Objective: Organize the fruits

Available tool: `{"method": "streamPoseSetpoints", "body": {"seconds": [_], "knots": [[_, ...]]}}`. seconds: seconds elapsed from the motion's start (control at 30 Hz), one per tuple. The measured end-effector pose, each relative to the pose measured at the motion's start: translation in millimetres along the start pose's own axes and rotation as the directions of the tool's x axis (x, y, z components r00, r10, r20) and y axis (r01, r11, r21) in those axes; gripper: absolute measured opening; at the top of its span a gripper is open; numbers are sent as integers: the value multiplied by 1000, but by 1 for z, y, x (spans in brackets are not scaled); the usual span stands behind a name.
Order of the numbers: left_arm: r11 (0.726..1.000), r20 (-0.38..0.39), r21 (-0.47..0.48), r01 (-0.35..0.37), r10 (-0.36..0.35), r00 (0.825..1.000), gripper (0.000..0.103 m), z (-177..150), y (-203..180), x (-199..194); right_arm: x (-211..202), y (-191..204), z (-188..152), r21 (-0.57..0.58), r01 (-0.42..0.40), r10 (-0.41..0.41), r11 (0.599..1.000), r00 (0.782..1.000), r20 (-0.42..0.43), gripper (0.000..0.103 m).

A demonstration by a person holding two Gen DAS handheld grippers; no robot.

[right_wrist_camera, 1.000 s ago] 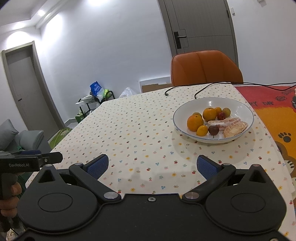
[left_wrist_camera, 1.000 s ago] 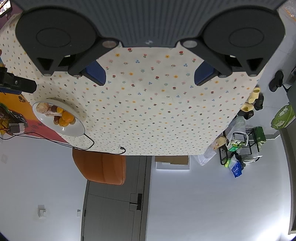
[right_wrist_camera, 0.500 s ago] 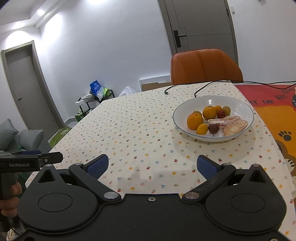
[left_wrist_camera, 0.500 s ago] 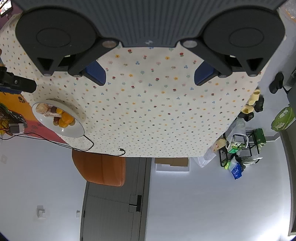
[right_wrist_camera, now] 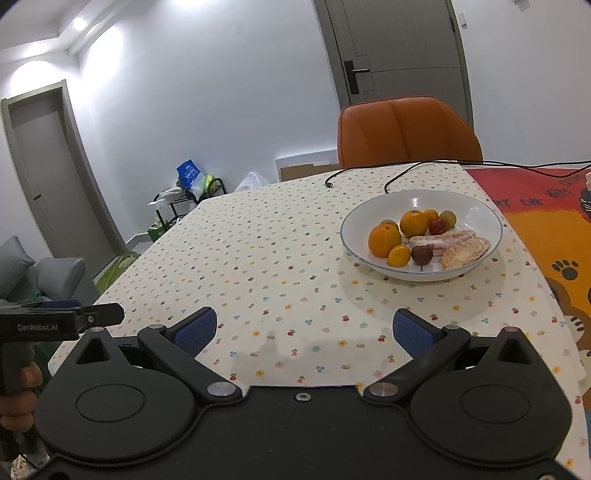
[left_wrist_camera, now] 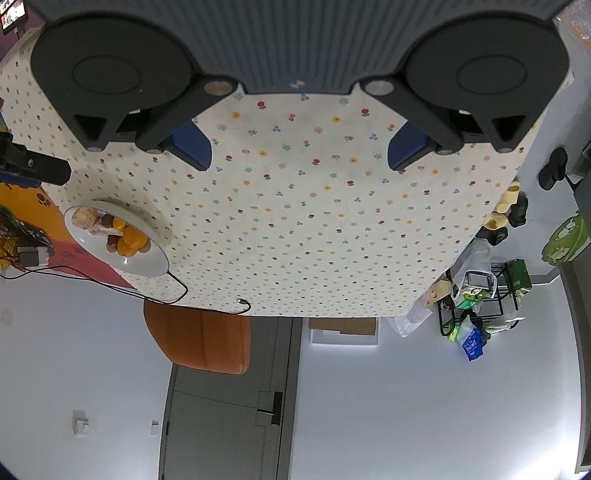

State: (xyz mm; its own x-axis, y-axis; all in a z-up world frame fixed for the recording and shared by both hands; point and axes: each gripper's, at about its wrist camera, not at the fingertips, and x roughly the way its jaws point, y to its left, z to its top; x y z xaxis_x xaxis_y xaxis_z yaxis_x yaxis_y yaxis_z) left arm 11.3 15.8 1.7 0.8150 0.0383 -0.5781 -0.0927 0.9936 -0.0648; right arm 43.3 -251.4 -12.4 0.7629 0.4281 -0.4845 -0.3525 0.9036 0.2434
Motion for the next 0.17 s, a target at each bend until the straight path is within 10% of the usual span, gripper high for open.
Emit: {"method": "streamPoseSetpoints", "body": {"seconds": [0.17], "knots": [[1000,9,22,3,-3,1000,101,-1,-4,-2,0,0,0,0,0,0,1000,1000,1,103]]}}
